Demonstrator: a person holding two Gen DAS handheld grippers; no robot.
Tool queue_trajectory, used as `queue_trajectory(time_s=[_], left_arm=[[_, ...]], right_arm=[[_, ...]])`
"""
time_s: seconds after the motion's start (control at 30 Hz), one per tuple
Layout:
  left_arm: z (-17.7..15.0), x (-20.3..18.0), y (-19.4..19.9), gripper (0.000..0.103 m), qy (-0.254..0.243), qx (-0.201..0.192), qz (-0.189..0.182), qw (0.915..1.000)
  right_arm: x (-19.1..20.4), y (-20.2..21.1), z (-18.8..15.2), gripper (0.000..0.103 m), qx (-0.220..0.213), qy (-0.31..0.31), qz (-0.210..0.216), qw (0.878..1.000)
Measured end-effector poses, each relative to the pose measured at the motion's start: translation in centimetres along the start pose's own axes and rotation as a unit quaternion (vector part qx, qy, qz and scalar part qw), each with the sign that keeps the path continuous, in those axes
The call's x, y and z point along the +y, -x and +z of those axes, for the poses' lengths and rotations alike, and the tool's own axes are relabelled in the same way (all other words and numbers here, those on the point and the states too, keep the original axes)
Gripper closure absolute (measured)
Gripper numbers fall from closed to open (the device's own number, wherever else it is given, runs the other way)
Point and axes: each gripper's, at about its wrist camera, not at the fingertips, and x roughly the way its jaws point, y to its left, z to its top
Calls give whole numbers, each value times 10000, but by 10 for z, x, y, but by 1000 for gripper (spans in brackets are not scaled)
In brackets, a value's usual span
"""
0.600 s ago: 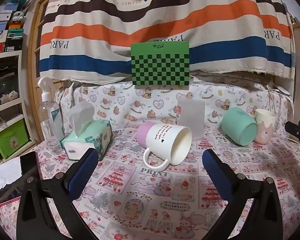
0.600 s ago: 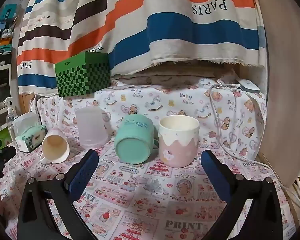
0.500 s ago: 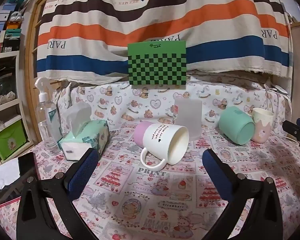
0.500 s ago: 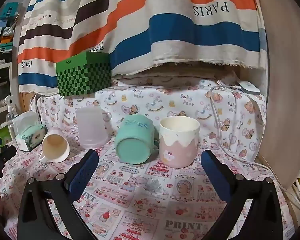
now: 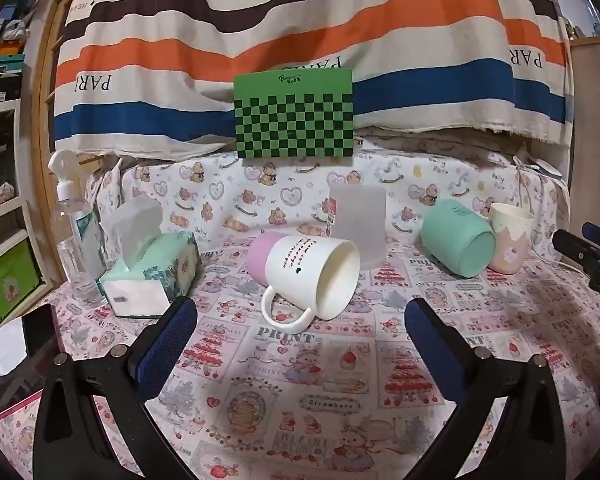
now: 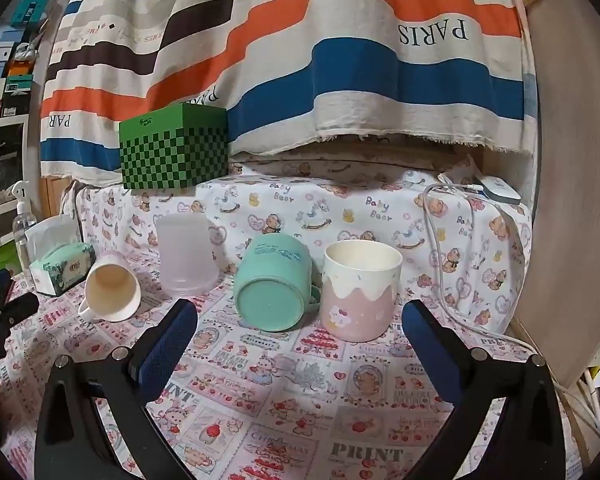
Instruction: Flip cup upside down
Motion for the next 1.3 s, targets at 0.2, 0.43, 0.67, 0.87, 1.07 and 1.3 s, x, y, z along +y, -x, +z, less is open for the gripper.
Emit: queue_trajectory(time_s=[0.2, 0.43, 0.67, 0.87, 1.07, 1.3], left_arm=[[-1, 1, 0, 0, 10, 5, 2, 10000], [-1, 2, 0, 0, 7, 6, 1, 10000], [-1, 2, 0, 0, 5, 10, -4, 10000], [-1, 3, 0, 0, 3, 13, -6, 10000], [-2, 4, -1, 0, -3, -4, -7, 10000], [-2, 4, -1, 0, -8, 4, -7, 10000]], right_arm=[[0, 0, 0, 0, 13, -17, -1, 10000], [0, -1, 0, 0, 23, -26, 1, 10000], [0, -1, 0, 0, 31, -25, -9, 10000], [0, -1, 0, 0, 43, -16, -19, 10000], [-1, -2, 0, 0, 52, -18, -24, 10000], [0, -3, 0, 0, 56, -21, -24, 10000]])
